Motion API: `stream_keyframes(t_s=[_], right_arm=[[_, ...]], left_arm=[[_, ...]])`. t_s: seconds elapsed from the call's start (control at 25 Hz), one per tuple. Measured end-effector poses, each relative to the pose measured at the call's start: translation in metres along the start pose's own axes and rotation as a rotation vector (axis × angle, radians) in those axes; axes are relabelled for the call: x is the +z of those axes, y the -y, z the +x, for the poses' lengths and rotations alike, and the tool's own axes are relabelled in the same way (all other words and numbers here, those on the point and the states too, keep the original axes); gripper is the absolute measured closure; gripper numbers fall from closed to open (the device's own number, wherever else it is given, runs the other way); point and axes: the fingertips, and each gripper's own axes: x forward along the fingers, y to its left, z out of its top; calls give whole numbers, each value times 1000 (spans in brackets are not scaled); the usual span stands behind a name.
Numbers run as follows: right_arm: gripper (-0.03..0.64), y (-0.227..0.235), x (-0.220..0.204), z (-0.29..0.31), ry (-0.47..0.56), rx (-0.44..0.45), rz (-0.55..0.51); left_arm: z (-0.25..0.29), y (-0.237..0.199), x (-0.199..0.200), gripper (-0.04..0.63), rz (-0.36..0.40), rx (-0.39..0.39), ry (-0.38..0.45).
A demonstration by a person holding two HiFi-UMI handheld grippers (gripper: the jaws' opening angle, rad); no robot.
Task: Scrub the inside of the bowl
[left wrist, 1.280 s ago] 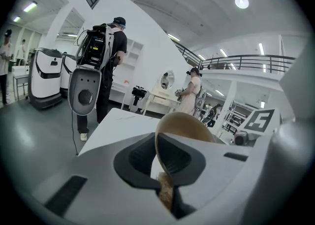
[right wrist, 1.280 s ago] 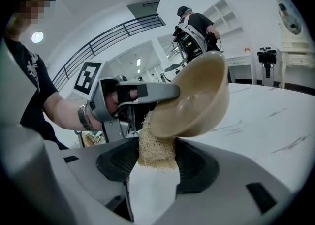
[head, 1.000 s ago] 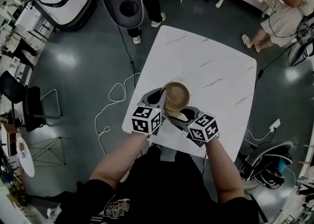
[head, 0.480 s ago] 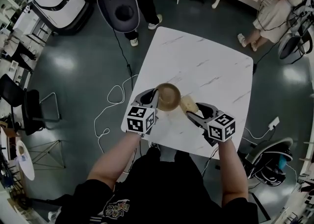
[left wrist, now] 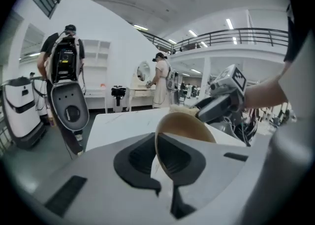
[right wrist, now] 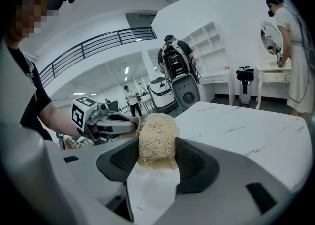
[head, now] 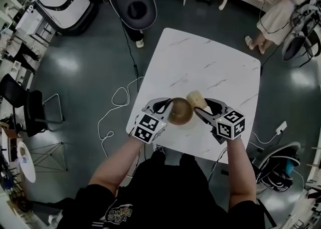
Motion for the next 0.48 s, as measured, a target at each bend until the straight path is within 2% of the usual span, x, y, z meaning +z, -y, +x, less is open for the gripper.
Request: stream_keyframes(t_s=[0.2, 0.28, 0.36, 0.48], right_arm=[[377, -15, 1, 8, -44, 81, -80], [377, -23, -2, 12, -79, 120, -118], [377, -27, -5, 15, -108, 137, -147], [377, -26, -6, 17, -112, 128, -151]], left_arm=[[-2, 45, -6, 578, 279, -205, -42], [-4, 60, -9, 578, 366, -271, -51], [-4, 66, -12, 578, 407, -293, -63], [-3, 60, -15, 578, 366, -279, -58]])
